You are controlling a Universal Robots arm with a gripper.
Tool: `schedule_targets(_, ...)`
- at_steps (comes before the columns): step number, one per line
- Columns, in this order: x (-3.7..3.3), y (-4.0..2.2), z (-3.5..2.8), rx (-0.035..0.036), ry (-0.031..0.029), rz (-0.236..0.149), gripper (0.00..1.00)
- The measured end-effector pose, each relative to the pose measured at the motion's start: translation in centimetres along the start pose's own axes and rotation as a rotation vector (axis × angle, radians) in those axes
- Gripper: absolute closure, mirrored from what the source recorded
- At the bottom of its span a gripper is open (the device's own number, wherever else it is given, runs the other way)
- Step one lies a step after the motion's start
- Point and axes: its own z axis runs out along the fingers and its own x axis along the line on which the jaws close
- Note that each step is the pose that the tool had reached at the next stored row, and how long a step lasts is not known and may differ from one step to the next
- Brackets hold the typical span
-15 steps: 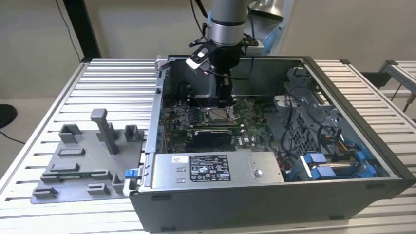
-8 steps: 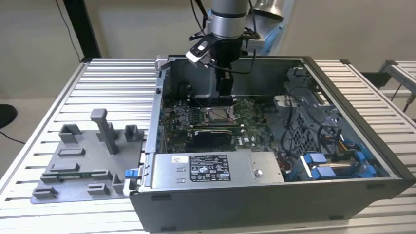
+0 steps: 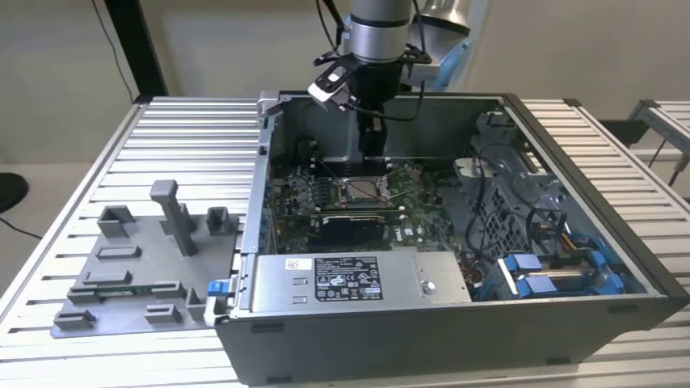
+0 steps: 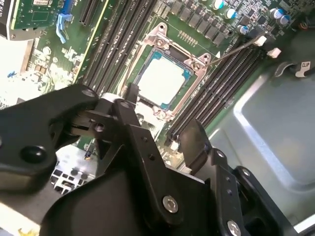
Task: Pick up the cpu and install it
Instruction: 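Place the cpu into insertion slot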
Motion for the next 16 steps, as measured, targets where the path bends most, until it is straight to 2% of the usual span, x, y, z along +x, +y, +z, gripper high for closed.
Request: schedule_targets(16,-0.02,0.01,-0.42,-0.0001,0.0001,0.0,1.0)
